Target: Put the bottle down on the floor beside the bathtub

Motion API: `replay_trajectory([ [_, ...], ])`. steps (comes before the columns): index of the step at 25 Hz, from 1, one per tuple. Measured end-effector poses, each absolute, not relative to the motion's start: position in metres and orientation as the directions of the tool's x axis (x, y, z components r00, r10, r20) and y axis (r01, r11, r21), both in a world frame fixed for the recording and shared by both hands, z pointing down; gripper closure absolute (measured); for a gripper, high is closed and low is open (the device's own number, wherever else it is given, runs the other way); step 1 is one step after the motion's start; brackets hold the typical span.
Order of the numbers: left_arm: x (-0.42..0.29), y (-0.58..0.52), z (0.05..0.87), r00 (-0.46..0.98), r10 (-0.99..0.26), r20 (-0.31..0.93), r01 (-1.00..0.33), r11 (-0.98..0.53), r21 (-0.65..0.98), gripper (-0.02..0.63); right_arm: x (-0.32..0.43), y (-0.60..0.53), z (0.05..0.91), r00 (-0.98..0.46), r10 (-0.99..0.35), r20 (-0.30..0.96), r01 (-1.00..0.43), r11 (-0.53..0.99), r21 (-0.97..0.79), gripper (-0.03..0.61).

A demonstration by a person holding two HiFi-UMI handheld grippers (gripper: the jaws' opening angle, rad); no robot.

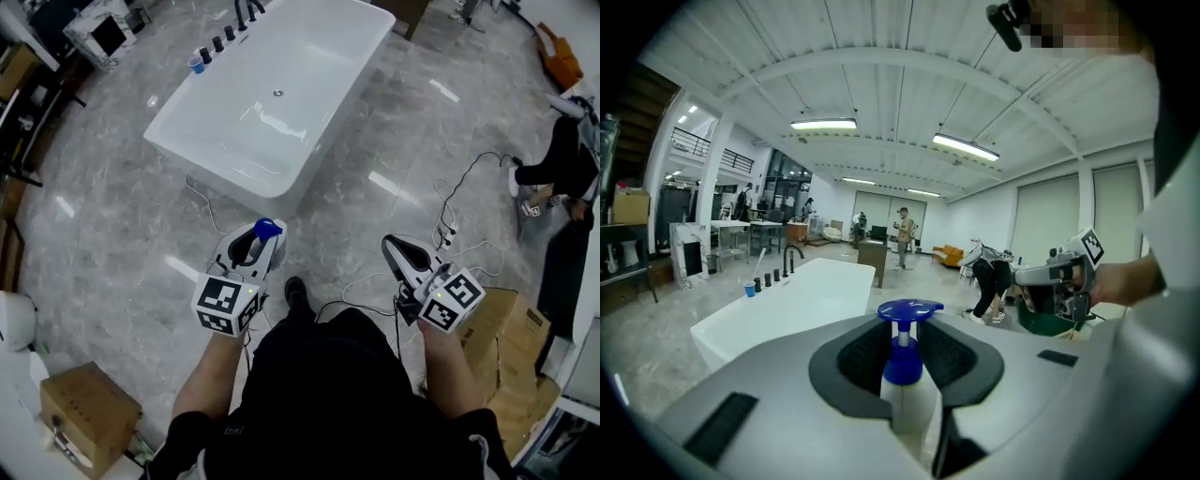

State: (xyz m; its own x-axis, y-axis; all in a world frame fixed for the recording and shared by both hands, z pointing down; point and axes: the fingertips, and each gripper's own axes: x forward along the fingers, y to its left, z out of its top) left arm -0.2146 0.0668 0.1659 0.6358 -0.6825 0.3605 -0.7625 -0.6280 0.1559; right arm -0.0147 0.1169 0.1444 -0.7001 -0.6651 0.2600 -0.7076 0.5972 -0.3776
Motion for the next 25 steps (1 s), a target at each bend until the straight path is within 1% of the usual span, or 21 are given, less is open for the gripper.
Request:
replay_trajectory([
  [6,-0.19,0.045,0.192,0.694,-0.613,0.378,-0.709,-0.673,0.21,0.52,-0.029,0.102,0.164,-0.69,-0.671,0.271,-0.713,0.563,-0.418,0.55],
  [13,-0.148,0.034,0.212,0.712,-0.556,0.429,-0.679,-0.701,0.218,0.52,-0.003,0.089,0.187,-0.685,-0.679,0.266,-0.703,0.517,-0.488,0.551],
  [18,-0.113,0.01,0.22,0.685,-0.555,0.472,-0.698,-0.685,0.208,0.52,0.022,0.066,0.204,-0.716,-0.648,0.26,-0.665,0.519,-0.537,0.551],
  [25,-0.056,-0.029,0.218,0.632,-0.603,0.487,-0.746,-0.644,0.171,0.52,0.082,0.013,0.222,-0.757,-0.606,0.247,-0.627,0.565,-0.536,0.551],
])
